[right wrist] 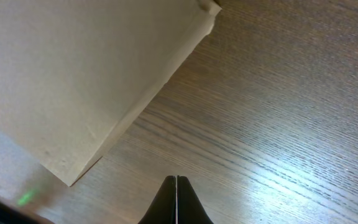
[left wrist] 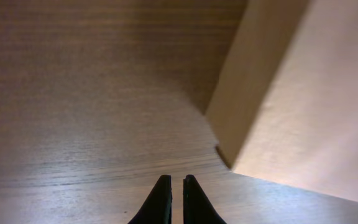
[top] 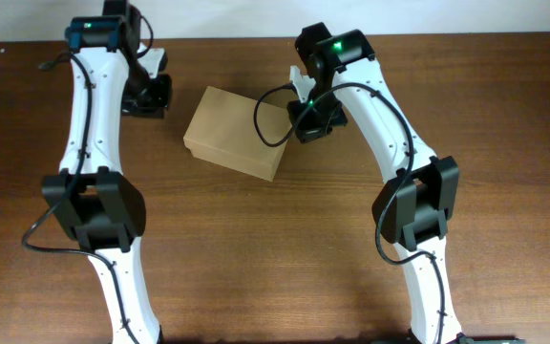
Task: Pack container
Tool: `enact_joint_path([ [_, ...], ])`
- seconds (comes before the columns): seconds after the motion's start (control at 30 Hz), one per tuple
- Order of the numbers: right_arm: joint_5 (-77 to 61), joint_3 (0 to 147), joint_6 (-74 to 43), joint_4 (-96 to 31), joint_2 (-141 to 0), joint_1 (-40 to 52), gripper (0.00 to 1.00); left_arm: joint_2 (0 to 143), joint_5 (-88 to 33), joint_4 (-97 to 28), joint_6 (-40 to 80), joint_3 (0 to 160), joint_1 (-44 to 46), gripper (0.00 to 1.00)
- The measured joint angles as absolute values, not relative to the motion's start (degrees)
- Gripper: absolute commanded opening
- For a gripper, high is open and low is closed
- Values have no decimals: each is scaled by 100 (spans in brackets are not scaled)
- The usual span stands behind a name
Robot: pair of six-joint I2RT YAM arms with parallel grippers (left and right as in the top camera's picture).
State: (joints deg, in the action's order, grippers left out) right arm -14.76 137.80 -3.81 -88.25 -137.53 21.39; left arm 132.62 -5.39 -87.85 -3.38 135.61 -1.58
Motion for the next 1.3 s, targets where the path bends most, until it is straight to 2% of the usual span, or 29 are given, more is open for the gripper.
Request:
enact_joint_path([
  [0.43,-1481,13780,-384,-8761,-13753,1787,4,13262,-768,-7522,-276,11824,139,8],
  [1.0,-1658,13780,-255,-8611,-13751,1439,4,13262,-987,-7579,117,11762,1061,7],
  [1.3,-1680,13662,-252,-7955,-13751,1439,4,13262,-1017,-7756,158,11762,1216,7],
])
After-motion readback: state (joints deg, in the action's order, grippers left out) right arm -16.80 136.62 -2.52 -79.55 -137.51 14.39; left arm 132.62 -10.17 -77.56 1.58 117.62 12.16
